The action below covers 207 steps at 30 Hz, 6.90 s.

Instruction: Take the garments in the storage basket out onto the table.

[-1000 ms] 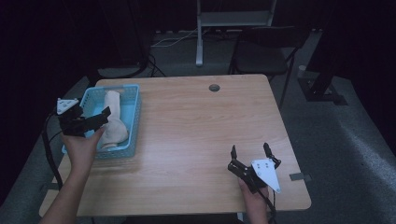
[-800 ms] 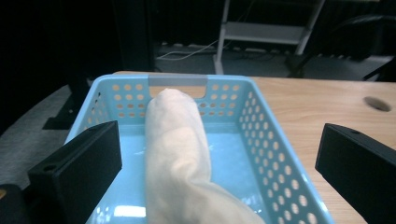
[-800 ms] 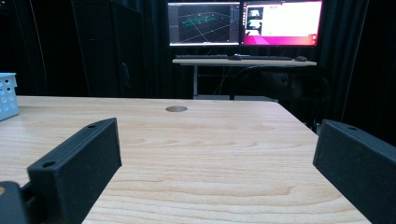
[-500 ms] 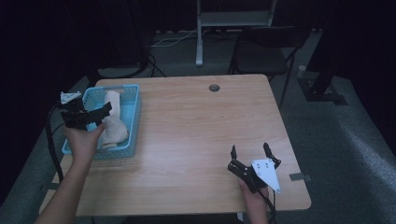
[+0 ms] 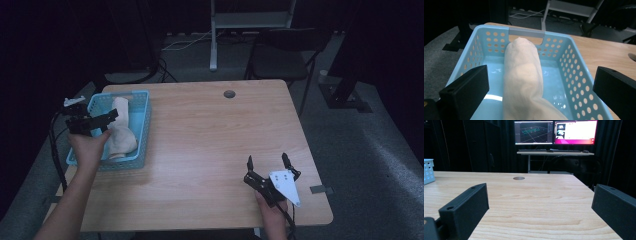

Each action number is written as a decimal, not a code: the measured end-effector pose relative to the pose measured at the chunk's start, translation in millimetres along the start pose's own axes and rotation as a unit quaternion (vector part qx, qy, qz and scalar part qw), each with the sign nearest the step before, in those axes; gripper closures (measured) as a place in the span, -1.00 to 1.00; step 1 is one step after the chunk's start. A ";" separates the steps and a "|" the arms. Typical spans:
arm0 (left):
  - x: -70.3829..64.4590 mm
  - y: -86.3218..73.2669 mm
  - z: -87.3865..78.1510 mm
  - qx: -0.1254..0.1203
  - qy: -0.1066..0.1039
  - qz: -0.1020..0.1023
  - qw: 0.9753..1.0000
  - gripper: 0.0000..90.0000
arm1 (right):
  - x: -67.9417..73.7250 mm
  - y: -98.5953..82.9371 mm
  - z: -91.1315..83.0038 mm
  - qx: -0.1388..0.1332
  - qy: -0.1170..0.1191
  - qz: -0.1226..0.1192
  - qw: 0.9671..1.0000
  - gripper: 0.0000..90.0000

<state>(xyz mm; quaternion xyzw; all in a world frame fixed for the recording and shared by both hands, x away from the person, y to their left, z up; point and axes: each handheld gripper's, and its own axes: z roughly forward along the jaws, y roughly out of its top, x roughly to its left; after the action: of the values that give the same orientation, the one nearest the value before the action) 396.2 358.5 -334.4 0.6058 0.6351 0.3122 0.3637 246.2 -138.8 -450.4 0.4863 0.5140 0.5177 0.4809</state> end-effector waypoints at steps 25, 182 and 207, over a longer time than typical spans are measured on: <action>-11.3 13.1 48.3 0.079 0.008 0.001 0.997 -1.00 | 0.0 0.0 -0.3 0.000 0.003 0.000 1.000 -0.99; 6.9 70.4 -8.6 0.226 -0.077 -0.009 0.971 0.39 | 3.2 0.1 -0.3 0.001 0.015 0.002 1.000 -0.99; -54.0 88.1 -9.7 0.219 -0.121 0.018 0.968 0.39 | 3.9 0.0 -0.3 0.001 0.015 -0.001 1.000 -0.99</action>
<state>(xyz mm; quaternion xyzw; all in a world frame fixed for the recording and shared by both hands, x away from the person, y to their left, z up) 435.9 311.4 -250.8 0.7152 0.6284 0.0961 0.2905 245.6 -134.9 -450.4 0.4786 0.5218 0.5238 0.4735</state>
